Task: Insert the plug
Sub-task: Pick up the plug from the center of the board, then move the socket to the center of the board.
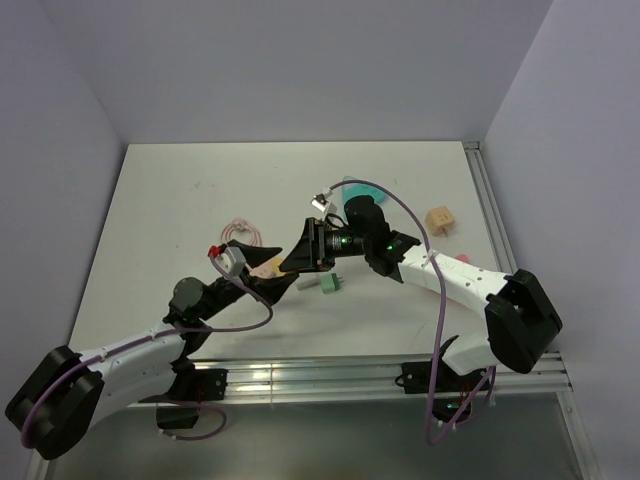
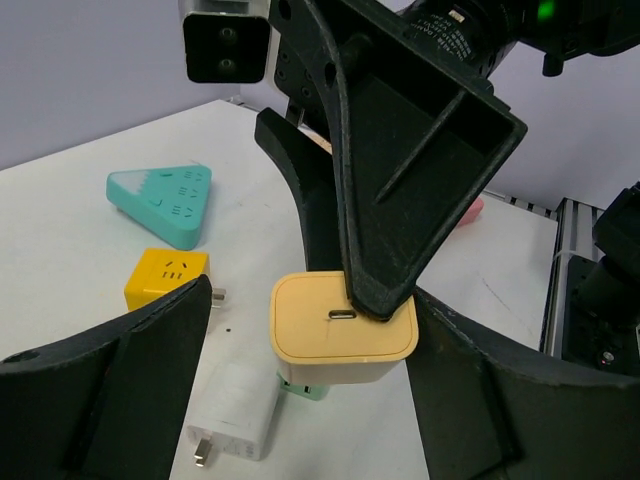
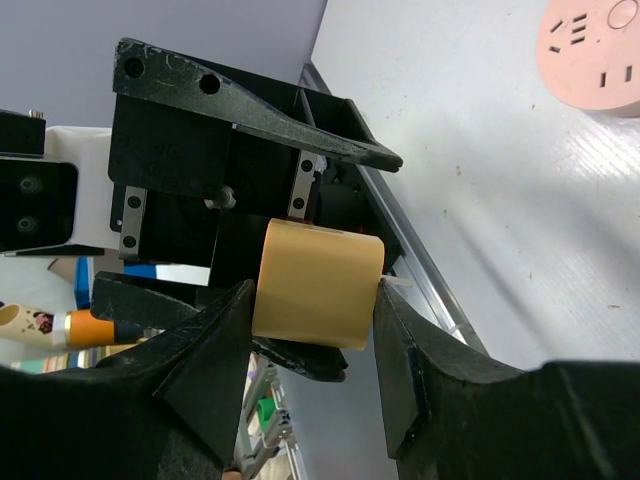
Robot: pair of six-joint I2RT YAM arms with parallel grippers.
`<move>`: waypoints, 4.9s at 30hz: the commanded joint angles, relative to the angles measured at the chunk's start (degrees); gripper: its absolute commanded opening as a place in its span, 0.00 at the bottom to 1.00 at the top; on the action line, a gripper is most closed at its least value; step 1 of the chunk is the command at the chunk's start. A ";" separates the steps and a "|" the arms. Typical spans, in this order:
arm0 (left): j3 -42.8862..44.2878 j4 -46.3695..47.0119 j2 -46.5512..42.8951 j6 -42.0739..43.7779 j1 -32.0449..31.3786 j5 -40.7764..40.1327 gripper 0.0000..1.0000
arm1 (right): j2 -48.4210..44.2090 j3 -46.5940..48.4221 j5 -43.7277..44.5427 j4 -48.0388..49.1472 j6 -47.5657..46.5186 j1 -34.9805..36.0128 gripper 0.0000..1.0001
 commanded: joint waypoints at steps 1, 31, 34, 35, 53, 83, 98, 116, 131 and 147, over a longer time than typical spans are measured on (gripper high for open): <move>0.94 2.86 -1.45 0.49 -0.30 1.61 0.81 | -1.10 -0.22 -1.51 3.50 0.82 0.47 0.38; 1.46 -3.73 -6.03 3.39 -0.21 -1.99 0.20 | 2.32 3.90 -0.02 1.48 -1.64 0.21 0.83; 1.81 -4.78 -5.85 3.48 -0.21 -3.04 0.18 | 2.24 4.96 2.35 -1.23 -3.57 -0.14 0.91; 1.99 -5.23 -5.68 3.48 -0.21 -3.48 0.18 | 1.97 5.22 3.40 -3.16 -4.71 -0.32 0.92; 4.01 -13.93 -3.92 4.62 -0.04 -19.92 0.00 | -1.20 2.33 17.12 -7.57 -11.13 -4.19 0.85; 1.46 -27.46 -17.53 -6.09 10.86 -45.13 0.00 | 24.47 21.48 38.03 -12.49 -29.51 11.10 1.00; 0.85 -38.98 -29.58 -14.54 10.77 -64.92 0.00 | 40.90 41.69 48.84 -20.49 -24.50 12.07 0.90; 1.38 -36.00 -26.24 -11.82 10.77 -58.79 0.00 | 52.25 52.52 56.40 -30.42 -24.32 11.99 0.70; 1.55 -24.66 -18.69 -6.45 10.69 -35.49 0.00 | 33.63 28.43 56.59 -22.78 -30.04 9.70 0.69; 1.64 -16.47 -10.08 -4.17 10.51 -14.22 0.00 | 16.05 17.90 44.81 -18.39 -28.54 2.59 0.77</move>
